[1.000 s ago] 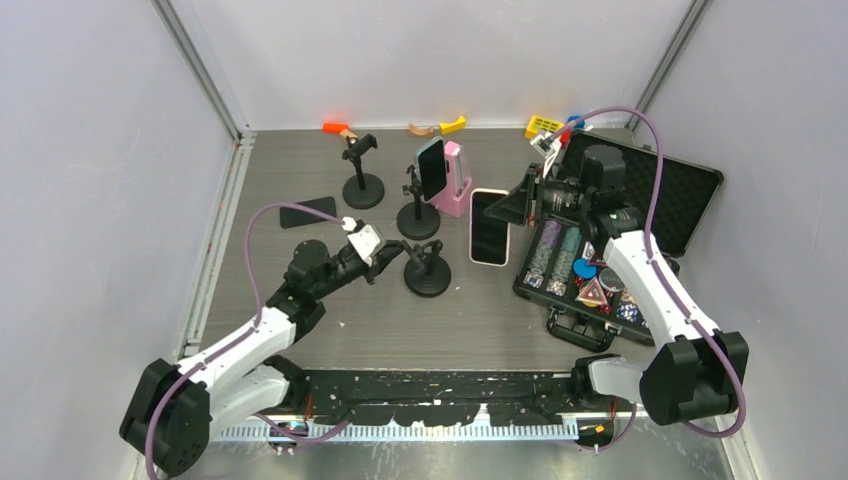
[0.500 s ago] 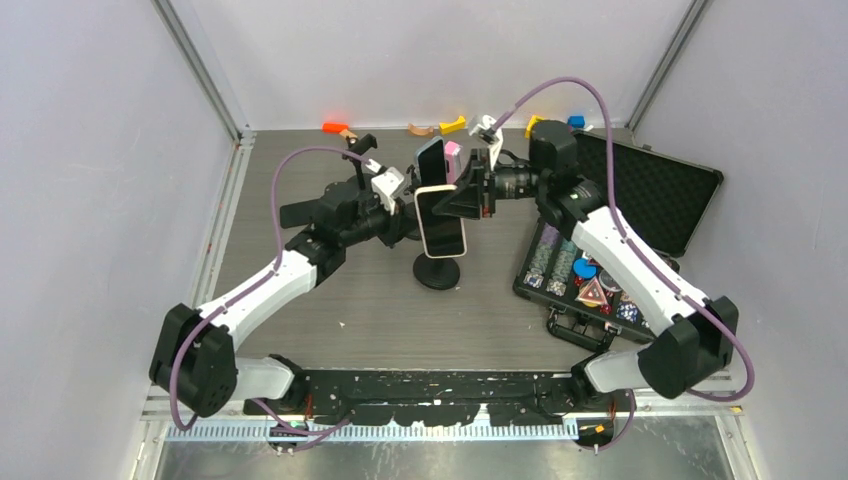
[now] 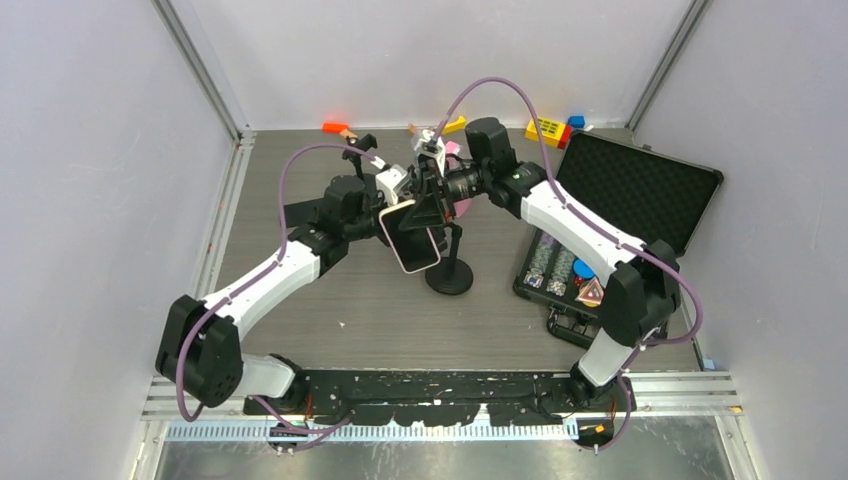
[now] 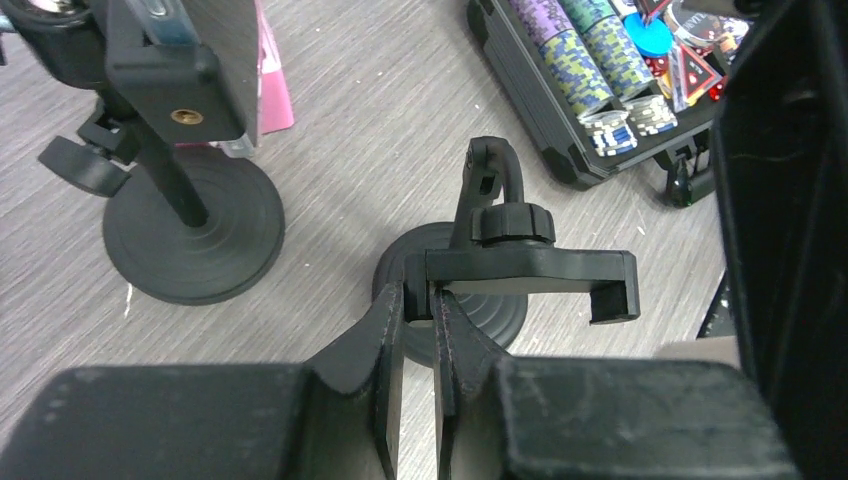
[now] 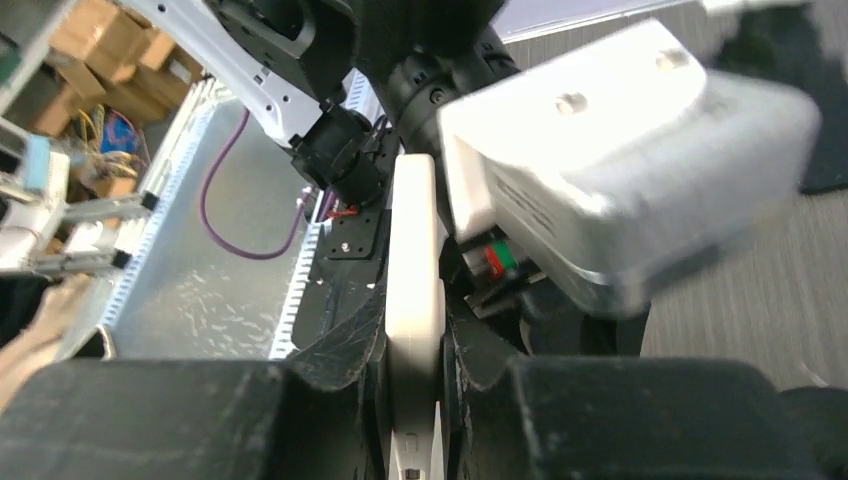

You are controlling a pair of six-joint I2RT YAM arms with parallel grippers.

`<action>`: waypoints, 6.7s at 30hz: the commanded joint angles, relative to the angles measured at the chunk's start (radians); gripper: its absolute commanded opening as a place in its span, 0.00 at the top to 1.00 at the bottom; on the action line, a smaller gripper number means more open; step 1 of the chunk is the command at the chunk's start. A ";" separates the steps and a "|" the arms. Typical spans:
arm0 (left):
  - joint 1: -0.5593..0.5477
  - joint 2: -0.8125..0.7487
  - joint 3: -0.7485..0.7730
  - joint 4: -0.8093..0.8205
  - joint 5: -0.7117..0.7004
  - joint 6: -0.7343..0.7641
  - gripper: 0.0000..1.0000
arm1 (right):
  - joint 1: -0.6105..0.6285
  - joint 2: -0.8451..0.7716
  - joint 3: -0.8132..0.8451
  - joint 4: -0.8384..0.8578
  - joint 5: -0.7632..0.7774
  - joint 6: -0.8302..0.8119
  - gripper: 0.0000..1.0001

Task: Place the phone on the phone stand
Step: Install the phone on the phone stand.

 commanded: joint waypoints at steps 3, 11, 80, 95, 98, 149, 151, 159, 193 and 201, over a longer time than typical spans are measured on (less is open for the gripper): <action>-0.008 0.020 0.075 -0.044 0.141 -0.024 1.00 | 0.045 0.057 0.258 -0.542 -0.010 -0.581 1.00; 0.007 0.031 0.081 -0.057 0.173 -0.003 1.00 | 0.071 0.107 0.269 -0.662 -0.025 -0.723 1.00; 0.029 0.024 -0.097 0.200 0.110 -0.092 1.00 | -0.014 -0.085 0.007 -0.296 0.148 -0.479 1.00; 0.028 0.040 -0.135 0.254 0.135 -0.141 1.00 | -0.083 -0.190 -0.251 0.273 0.101 -0.035 1.00; 0.028 0.036 -0.144 0.263 0.132 -0.142 1.00 | -0.099 -0.193 -0.281 0.373 0.089 0.048 1.00; -0.042 -0.090 -0.157 0.212 -0.165 -0.096 1.00 | -0.114 -0.437 -0.404 -0.074 1.007 -0.097 1.00; -0.050 -0.086 -0.152 0.207 -0.188 -0.092 1.00 | -0.114 -0.439 -0.396 -0.099 1.067 -0.106 1.00; -0.093 -0.062 -0.128 0.175 -0.256 -0.071 1.00 | -0.096 -0.433 -0.341 -0.195 1.244 -0.108 1.00; -0.126 -0.065 -0.148 0.202 -0.356 -0.060 1.00 | -0.070 -0.402 -0.330 -0.278 1.453 0.053 1.00; -0.141 -0.067 -0.144 0.192 -0.407 -0.043 1.00 | -0.032 -0.397 -0.331 -0.285 1.587 0.014 1.00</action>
